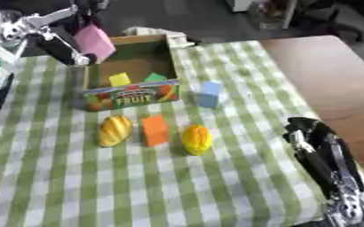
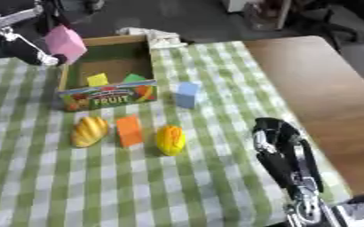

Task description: Pick up objects on the table and place them in the box.

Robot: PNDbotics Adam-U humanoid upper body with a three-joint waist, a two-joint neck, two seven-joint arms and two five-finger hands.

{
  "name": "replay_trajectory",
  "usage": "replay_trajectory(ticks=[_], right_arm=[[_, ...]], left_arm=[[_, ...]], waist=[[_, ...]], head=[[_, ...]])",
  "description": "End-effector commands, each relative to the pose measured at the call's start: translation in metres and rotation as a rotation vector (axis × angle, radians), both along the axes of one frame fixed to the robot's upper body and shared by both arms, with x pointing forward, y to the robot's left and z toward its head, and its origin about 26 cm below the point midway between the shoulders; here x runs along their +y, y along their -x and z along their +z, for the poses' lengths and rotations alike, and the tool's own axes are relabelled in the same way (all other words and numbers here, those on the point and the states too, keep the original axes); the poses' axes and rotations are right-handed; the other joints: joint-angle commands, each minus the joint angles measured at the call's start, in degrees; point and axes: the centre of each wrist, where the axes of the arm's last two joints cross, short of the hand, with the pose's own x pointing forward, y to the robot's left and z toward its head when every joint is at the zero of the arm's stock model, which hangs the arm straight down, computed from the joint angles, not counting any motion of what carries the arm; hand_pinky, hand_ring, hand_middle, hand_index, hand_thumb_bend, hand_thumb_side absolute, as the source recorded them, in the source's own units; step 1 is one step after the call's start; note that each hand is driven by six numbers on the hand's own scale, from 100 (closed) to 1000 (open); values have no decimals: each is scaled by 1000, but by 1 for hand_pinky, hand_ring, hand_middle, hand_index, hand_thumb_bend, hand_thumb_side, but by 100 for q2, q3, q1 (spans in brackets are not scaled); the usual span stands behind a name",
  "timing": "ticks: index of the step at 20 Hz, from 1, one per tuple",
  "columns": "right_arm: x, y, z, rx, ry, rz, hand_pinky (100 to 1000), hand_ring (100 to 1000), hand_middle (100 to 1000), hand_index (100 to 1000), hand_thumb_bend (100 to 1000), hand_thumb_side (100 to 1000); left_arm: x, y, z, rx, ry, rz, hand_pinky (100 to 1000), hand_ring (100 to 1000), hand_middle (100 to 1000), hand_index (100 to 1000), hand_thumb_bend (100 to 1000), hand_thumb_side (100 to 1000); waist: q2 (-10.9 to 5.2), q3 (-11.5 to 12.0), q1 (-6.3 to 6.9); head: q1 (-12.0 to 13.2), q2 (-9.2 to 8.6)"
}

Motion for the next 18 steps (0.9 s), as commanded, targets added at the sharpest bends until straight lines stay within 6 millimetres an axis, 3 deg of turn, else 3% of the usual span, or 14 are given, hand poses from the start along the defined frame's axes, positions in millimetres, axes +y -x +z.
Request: replay_trajectory(ticks=[1, 8, 12, 15, 16, 18], right_arm=[[1, -1, 5, -18, -3, 14, 642, 588, 581, 692, 100, 528], [1, -1, 5, -17, -6, 13, 642, 588, 580, 692, 100, 528], [1, -1, 5, -17, -7, 12, 642, 588, 580, 692, 100, 528], [1, -1, 5, -16, -7, 12, 642, 588, 580, 692, 100, 528], [1, -1, 5, -16, -6, 11, 642, 588, 580, 692, 100, 528], [1, -2, 5, -16, -6, 10, 642, 588, 580, 692, 100, 528]], left_arm=[[-2, -11, -3, -28, -15, 64, 609, 536, 570, 773, 383, 135], [11, -32, -61, -42, -192, 105, 643, 574, 614, 808, 389, 153], [15, -34, -71, -37, -219, 104, 670, 619, 667, 843, 397, 161], [16, -34, -73, -21, -225, 93, 721, 698, 752, 896, 484, 180], [16, -34, -71, -14, -229, 83, 742, 726, 781, 916, 524, 308], [15, -33, -65, -13, -233, 59, 769, 754, 812, 935, 579, 435]], waist=[[-57, -11, -7], [-65, -15, -33], [-67, -16, -38], [-69, -18, -39], [-70, -16, -38], [-74, -9, -34]], head=[[28, 26], [22, 26], [18, 26], [11, 26], [10, 26], [7, 26]])
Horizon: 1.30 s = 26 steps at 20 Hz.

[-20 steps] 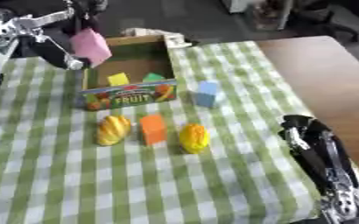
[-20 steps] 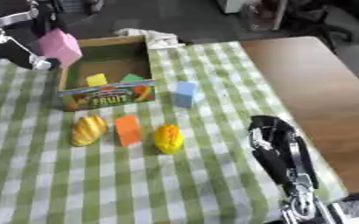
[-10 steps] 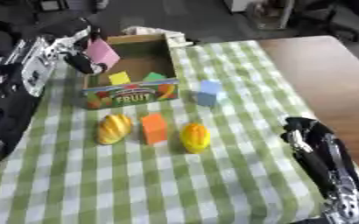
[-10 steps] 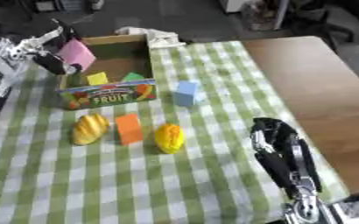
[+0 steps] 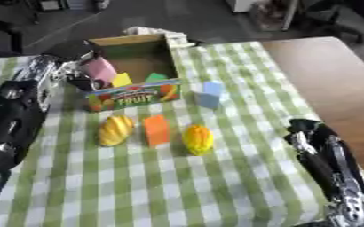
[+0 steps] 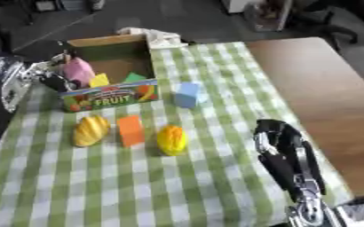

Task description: Pick up objects on the table and place them in the box.

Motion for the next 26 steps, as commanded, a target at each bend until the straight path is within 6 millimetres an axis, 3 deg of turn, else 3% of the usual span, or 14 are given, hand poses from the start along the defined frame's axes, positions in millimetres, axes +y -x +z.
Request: replay_trajectory(ticks=[1, 2, 5, 11, 12, 15, 18, 26], right_arm=[[0, -2, 5, -19, -2, 1, 642, 588, 580, 692, 100, 528], [-1, -2, 5, -19, -1, 1, 642, 588, 580, 692, 100, 529], [-1, -2, 5, -19, 2, -2, 642, 588, 579, 692, 100, 528], [-3, -2, 5, -19, 7, -10, 642, 588, 579, 693, 100, 529], [-3, -2, 5, -20, 8, -12, 642, 588, 579, 693, 100, 530], [-4, -2, 5, -20, 13, -15, 643, 588, 579, 693, 100, 531], [-4, -3, 6, -22, 16, -13, 643, 588, 578, 693, 100, 531], [-4, -3, 7, -24, 17, -10, 643, 588, 578, 693, 100, 531]], left_arm=[[3, -2, 27, -37, -13, -33, 789, 773, 834, 944, 610, 498], [2, -2, 33, -40, -21, -52, 800, 782, 845, 949, 616, 543], [1, 2, 52, -46, -53, -117, 812, 789, 854, 953, 634, 519], [-3, 22, 98, -83, -77, -296, 768, 723, 765, 888, 601, 445], [-5, 27, 103, -79, -79, -344, 742, 683, 728, 857, 584, 413], [-10, 45, 113, -11, -116, -484, 746, 675, 710, 836, 588, 357], [-20, 59, 110, 103, -199, -586, 746, 677, 707, 832, 600, 296], [-40, 63, 61, 382, -282, -671, 679, 653, 704, 851, 524, 293]], waist=[[-75, 9, 5], [-77, 14, 8], [-87, 32, 20], [-99, 72, 46], [-99, 79, 55], [-101, 93, 85], [-102, 96, 106], [-91, 80, 84]], head=[[-19, 26], [-25, 26], [-49, 26], [-108, 26], [-121, 26], [-151, 26], [-166, 26], [-173, 26]])
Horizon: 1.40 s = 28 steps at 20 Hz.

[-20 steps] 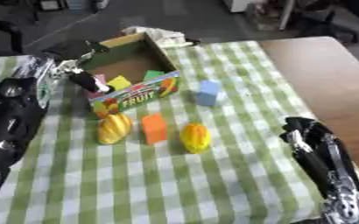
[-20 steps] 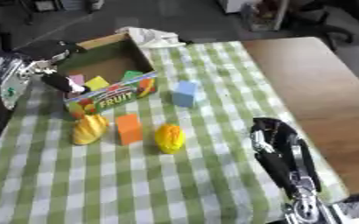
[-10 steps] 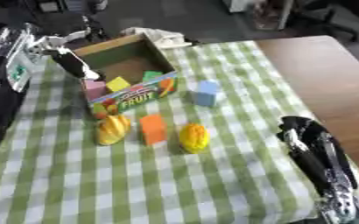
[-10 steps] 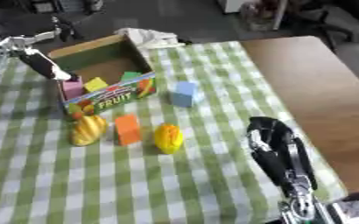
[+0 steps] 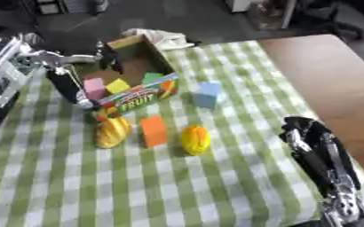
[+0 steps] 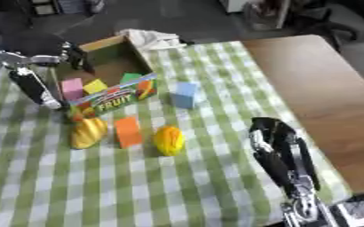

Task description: Pick up objects on the table and place them in the box.

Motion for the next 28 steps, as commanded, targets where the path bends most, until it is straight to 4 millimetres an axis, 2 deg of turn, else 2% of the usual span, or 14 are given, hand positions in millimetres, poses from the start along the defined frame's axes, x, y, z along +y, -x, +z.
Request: replay_trajectory(ticks=[1, 5, 8, 10, 19, 23, 27, 28], right_arm=[[-2, -2, 7, -24, 12, 0, 643, 588, 578, 693, 100, 531], [-2, -2, 7, -24, 10, 1, 643, 588, 577, 693, 100, 531], [-2, -2, 7, -23, 9, 1, 643, 588, 577, 693, 100, 531], [-2, -2, 7, -23, 8, 1, 643, 588, 577, 693, 100, 531], [-1, -2, 7, -22, 6, 1, 643, 588, 577, 693, 100, 531], [-1, -2, 7, -22, 5, 0, 643, 588, 577, 693, 100, 531], [-2, -2, 7, -20, 6, -2, 643, 588, 577, 693, 100, 532], [-2, -2, 6, -19, 6, -2, 643, 588, 577, 693, 100, 532]], left_arm=[[-2, -2, -3, 91, -142, -99, 671, 650, 707, 854, 513, 290], [-5, -8, -19, 130, -124, -66, 621, 627, 715, 859, 473, 284], [-5, -11, -29, 152, -122, -40, 531, 610, 720, 865, 443, 304], [-5, -13, -35, 173, -127, -21, 508, 610, 724, 867, 437, 313], [9, -20, -61, 215, -173, 77, 496, 604, 731, 873, 463, 346], [13, -21, -70, 228, -189, 90, 457, 569, 692, 851, 423, 272], [13, -20, -69, 228, -180, 70, 348, 476, 550, 744, 334, 129], [12, -20, -67, 227, -174, 63, 319, 453, 511, 711, 307, 130]], waist=[[-62, -6, -20], [-62, -7, -39], [-64, -11, -48], [-66, -14, -52], [-64, -20, -50], [-60, -14, -48], [-61, -4, -51], [-62, 0, -51]], head=[[-20, 26], [-40, 26], [-45, 26], [-46, 26], [-66, 26], [-75, 26], [-75, 26], [-76, 26]])
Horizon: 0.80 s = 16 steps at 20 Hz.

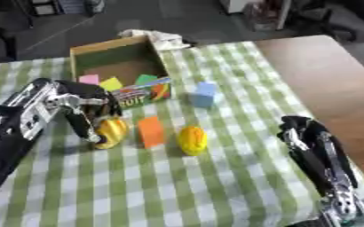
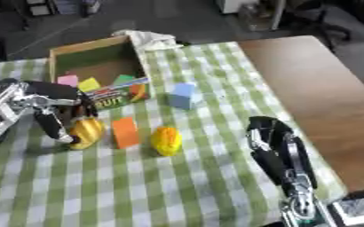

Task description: Pick up objects on the table and place them in the box.

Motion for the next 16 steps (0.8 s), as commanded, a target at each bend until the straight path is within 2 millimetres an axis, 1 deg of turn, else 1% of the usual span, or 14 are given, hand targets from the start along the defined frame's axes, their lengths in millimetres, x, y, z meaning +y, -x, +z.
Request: replay_trajectory(ticks=[1, 3, 5, 9, 11, 13, 15, 16], right_arm=[[-2, -2, 6, -20, 6, -1, 643, 588, 577, 693, 100, 532], [-2, -2, 6, -20, 7, -1, 643, 588, 577, 693, 100, 532], [-2, -2, 6, -19, 9, -3, 643, 588, 577, 693, 100, 532], [-3, -2, 6, -17, 10, -7, 643, 588, 577, 693, 100, 533], [-3, -2, 5, -16, 11, -8, 643, 587, 577, 693, 100, 533], [-3, -2, 5, -14, 12, -9, 643, 587, 577, 693, 100, 533], [-3, -1, 4, -12, 12, -10, 643, 587, 577, 693, 100, 534], [-3, -1, 4, -11, 12, -9, 643, 587, 577, 693, 100, 534]], left_arm=[[5, 1, 9, 64, -80, -114, 309, 445, 500, 702, 297, 131], [3, 3, 16, 60, -57, -130, 259, 401, 446, 652, 246, 135], [2, 7, 28, 50, -29, -148, 238, 384, 423, 631, 223, 139], [2, 18, 68, -11, 36, -167, 224, 376, 414, 626, 212, 143], [4, 23, 92, -66, 72, -155, 224, 377, 416, 629, 225, 142], [8, 24, 110, -126, 111, -114, 226, 380, 421, 634, 246, 138], [13, 19, 119, -186, 145, -47, 236, 390, 433, 647, 267, 135], [15, 14, 120, -216, 162, -8, 238, 392, 435, 649, 268, 135]], waist=[[-53, 14, -15], [-56, 19, -13], [-60, 24, -11], [-73, 43, -3], [-80, 54, 0], [-87, 66, 3], [-96, 74, 1], [-100, 76, -3]], head=[[-10, 26], [-17, 26], [-25, 26], [-39, 26], [-48, 26], [-56, 26], [-63, 26], [-65, 26]])
